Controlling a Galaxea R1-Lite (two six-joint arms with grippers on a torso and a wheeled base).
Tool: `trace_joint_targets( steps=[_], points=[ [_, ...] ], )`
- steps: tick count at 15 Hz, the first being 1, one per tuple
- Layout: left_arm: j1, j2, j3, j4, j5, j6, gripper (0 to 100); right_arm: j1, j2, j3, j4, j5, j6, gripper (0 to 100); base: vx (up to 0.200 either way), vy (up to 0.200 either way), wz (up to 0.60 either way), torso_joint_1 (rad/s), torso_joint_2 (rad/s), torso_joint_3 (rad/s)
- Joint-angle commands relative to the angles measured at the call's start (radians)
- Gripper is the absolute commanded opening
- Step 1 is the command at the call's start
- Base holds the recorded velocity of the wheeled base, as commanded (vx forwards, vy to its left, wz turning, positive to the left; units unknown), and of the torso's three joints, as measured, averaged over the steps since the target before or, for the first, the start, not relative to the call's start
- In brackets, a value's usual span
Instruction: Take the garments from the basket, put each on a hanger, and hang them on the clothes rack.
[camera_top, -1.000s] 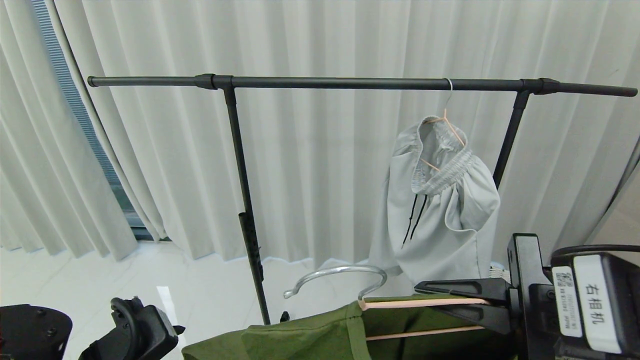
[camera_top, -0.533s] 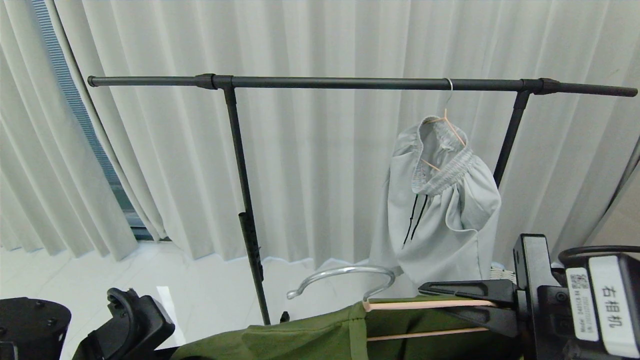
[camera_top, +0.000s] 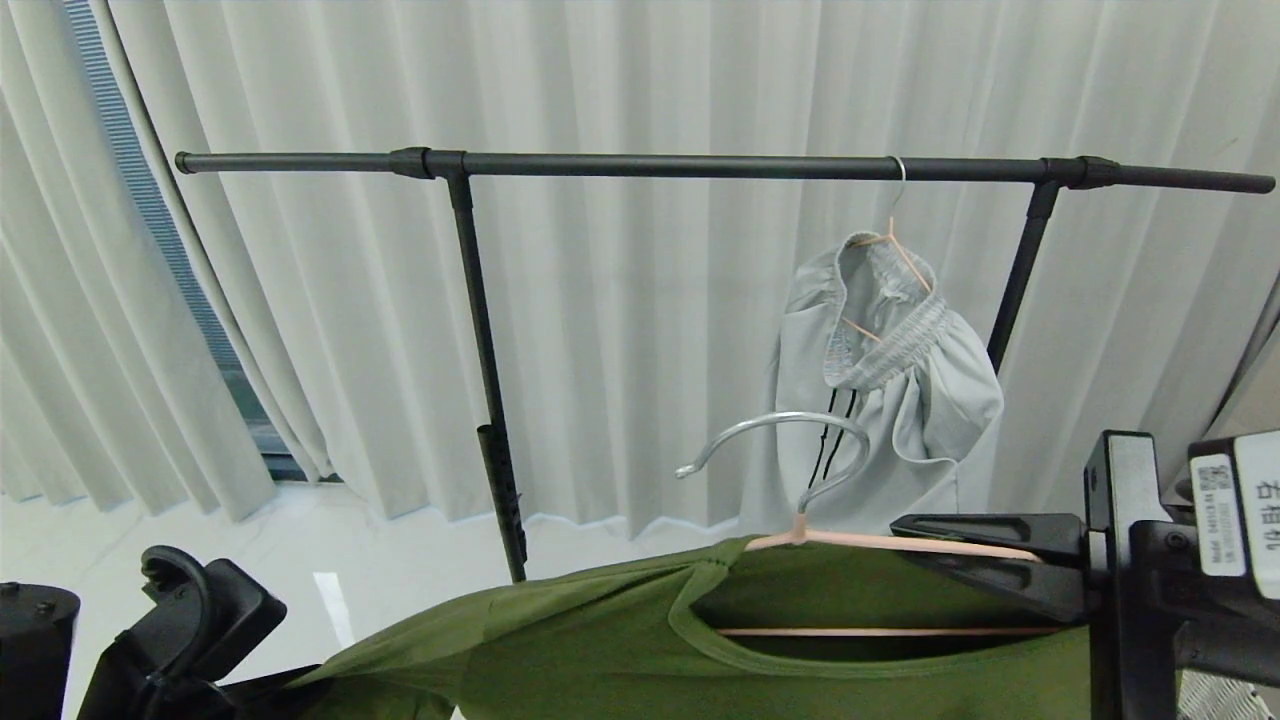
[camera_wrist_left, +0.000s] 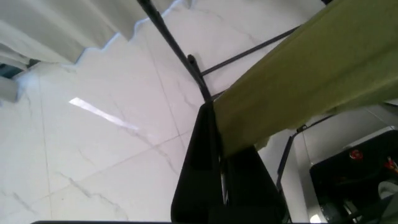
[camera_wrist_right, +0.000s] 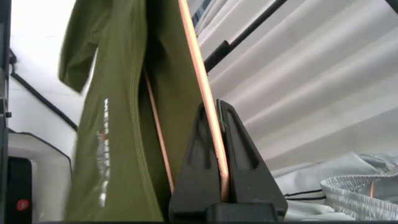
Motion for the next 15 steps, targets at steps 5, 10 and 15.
trace_joint_targets(
  steps=[5,10,15],
  points=[
    [0.009,0.01,0.0,-0.001,0.01,0.001,100,-0.002,-0.002,-0.006,-0.004,-0.008,0.029,0,0.0,0.0,0.0,0.0,0.0,0.0],
    [-0.075,-0.079,0.0,-0.003,-0.01,-0.005,100,-0.005,0.008,-0.012,-0.007,-0.136,0.22,0,0.0,0.0,0.0,0.0,0.0,0.0],
    [-0.074,-0.148,-0.056,-0.003,-0.01,-0.001,100,-0.056,0.126,-0.132,-0.001,-0.39,0.46,0,0.0,0.0,0.0,0.0,0.0,0.0]
  ],
)
